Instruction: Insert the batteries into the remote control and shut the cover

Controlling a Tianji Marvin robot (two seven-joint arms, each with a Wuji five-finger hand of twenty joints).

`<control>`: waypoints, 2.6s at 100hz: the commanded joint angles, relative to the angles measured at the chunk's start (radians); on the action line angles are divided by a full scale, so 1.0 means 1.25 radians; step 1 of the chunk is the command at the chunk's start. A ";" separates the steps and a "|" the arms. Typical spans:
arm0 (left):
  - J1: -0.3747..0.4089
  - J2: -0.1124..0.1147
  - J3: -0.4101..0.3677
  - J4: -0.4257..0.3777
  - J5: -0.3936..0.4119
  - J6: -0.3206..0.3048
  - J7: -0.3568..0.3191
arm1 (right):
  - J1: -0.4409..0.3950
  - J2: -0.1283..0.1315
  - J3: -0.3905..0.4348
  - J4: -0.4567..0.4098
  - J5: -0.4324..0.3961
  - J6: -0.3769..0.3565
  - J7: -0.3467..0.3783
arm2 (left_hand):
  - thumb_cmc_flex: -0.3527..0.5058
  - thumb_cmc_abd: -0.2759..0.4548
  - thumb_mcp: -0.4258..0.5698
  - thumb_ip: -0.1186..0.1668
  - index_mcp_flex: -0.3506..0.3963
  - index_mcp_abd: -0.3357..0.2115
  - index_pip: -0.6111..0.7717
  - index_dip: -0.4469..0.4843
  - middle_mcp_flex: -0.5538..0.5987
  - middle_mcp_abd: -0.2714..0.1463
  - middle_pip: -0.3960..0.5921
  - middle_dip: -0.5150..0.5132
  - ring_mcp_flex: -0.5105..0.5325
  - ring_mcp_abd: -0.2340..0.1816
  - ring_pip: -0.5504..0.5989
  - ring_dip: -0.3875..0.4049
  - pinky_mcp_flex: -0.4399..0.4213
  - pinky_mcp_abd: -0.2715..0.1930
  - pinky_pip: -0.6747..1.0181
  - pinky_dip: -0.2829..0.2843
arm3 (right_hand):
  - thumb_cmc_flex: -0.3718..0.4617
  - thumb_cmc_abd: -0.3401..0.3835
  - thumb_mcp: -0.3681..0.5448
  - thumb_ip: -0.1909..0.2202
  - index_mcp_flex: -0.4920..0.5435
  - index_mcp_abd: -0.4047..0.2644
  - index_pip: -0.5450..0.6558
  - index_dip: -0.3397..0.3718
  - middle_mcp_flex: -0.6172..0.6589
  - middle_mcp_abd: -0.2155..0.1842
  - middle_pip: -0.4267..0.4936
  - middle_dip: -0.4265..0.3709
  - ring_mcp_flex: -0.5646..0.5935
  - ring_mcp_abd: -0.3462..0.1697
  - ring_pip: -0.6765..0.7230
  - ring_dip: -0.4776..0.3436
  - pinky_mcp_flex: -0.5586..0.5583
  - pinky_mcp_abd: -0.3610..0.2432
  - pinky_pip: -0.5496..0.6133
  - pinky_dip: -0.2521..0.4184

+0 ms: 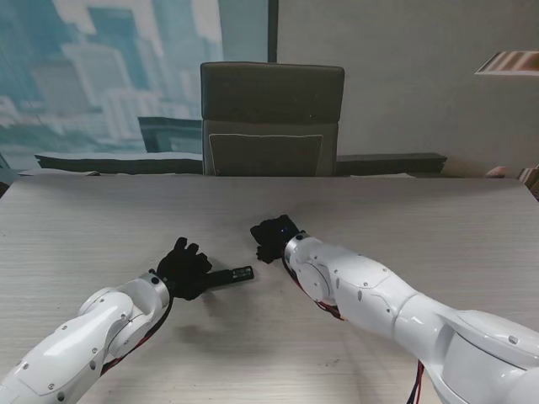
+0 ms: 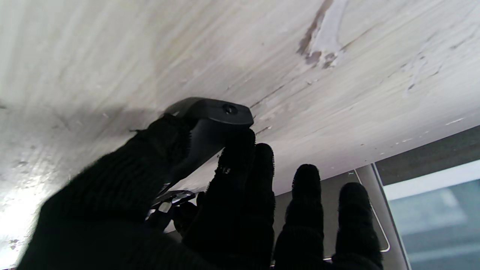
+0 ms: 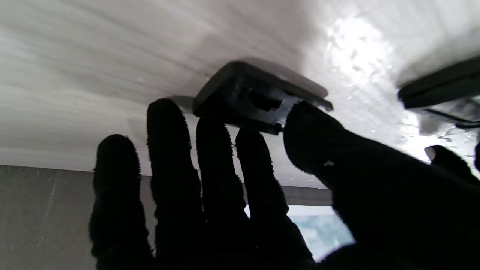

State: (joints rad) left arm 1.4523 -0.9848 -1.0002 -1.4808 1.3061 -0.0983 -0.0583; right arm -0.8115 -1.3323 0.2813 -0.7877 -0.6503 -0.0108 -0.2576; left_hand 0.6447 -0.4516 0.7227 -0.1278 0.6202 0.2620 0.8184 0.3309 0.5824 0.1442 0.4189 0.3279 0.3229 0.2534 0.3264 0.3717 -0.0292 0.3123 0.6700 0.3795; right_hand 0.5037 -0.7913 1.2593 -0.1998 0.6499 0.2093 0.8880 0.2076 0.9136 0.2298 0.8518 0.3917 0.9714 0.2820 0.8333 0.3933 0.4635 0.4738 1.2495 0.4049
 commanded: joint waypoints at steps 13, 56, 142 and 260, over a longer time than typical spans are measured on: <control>0.021 0.000 0.013 0.030 0.000 -0.002 -0.033 | -0.056 0.036 0.002 -0.023 -0.019 0.018 0.043 | 0.094 -0.009 -0.025 0.020 0.039 -0.226 0.085 0.026 -0.002 -0.010 0.013 0.009 0.006 0.009 0.011 -0.008 -0.007 0.007 0.013 -0.010 | -0.047 -0.047 0.034 0.040 -0.018 -0.059 0.003 0.097 -0.059 0.011 0.054 0.032 -0.024 -0.026 0.036 0.026 -0.013 0.002 0.036 0.025; 0.016 0.000 0.018 0.028 -0.003 -0.003 -0.043 | -0.102 0.092 0.062 -0.103 -0.078 0.031 0.034 | 0.095 -0.008 -0.026 0.020 0.039 -0.230 0.085 0.026 -0.001 -0.010 0.013 0.009 0.009 0.008 0.012 -0.008 -0.007 0.007 0.013 -0.011 | -0.113 -0.062 -0.007 0.028 -0.116 -0.052 0.017 0.113 -0.196 0.021 0.070 0.045 -0.151 -0.030 0.024 0.046 -0.095 -0.008 -0.004 0.019; 0.016 0.000 0.018 0.024 -0.004 -0.004 -0.052 | -0.152 0.094 0.067 -0.077 -0.104 0.009 -0.064 | 0.096 -0.008 -0.027 0.020 0.037 -0.225 0.084 0.026 -0.001 -0.010 0.013 0.009 0.009 0.008 0.012 -0.007 -0.007 0.007 0.013 -0.011 | 0.047 -0.180 0.057 -0.124 -0.020 -0.267 0.512 0.285 -0.160 -0.023 0.158 0.075 -0.101 -0.069 0.054 0.066 -0.101 0.020 -0.082 -0.035; 0.008 0.001 0.029 0.029 -0.009 -0.004 -0.060 | -0.222 0.114 0.217 -0.184 -0.153 -0.045 -0.171 | 0.097 -0.007 -0.029 0.020 0.038 -0.229 0.085 0.027 0.004 -0.012 0.015 0.009 0.015 0.009 0.013 -0.006 -0.006 0.007 0.013 -0.010 | -0.062 0.060 0.000 -0.036 -0.141 -0.137 0.314 0.064 -0.168 -0.012 0.181 0.078 -0.070 -0.068 0.088 0.061 -0.069 0.014 -0.052 -0.030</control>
State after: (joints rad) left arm 1.4354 -0.9824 -0.9859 -1.4865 1.2949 -0.0990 -0.0978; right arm -1.0796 -1.1903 0.5461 -0.9940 -0.8402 -0.0641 -0.4862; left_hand 0.6528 -0.4516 0.7148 -0.1254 0.6190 0.2769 0.8321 0.3336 0.5824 0.1444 0.4189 0.3279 0.3346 0.2534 0.3312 0.3716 -0.0292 0.3123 0.6700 0.3795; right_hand 0.4600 -0.7420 1.2551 -0.2909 0.5027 0.0149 1.3228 0.2742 0.7407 0.2056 1.0848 0.4672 0.9071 0.1861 0.9522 0.4662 0.4017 0.4833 1.1950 0.3557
